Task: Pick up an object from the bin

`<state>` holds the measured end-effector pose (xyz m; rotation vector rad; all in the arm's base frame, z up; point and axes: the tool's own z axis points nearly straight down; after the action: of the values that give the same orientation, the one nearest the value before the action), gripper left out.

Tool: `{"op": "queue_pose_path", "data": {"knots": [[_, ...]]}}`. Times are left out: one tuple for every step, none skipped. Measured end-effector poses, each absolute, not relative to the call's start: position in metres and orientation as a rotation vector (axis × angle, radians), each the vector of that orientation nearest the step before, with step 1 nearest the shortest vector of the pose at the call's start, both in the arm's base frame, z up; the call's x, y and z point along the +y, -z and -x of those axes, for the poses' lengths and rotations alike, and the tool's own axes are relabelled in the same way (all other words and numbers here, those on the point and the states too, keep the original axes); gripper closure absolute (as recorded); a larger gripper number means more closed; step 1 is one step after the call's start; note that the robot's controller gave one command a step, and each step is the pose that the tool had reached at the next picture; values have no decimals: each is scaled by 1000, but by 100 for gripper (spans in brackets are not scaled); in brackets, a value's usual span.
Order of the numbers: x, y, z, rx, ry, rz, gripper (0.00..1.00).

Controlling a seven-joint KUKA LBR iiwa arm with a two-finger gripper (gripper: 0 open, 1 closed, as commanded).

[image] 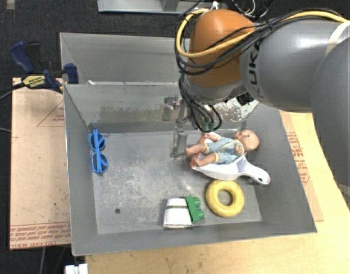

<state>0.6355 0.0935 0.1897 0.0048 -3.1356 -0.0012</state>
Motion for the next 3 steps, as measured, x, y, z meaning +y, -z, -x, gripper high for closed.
{"op": "queue_pose_path", "data": {"knots": [[93, -195, -637, -3143, 2, -3, 0], [48, -189, -620, -3140, 5, -23, 0], [23, -155, -606, -3144, -2, 126, 0]]}}
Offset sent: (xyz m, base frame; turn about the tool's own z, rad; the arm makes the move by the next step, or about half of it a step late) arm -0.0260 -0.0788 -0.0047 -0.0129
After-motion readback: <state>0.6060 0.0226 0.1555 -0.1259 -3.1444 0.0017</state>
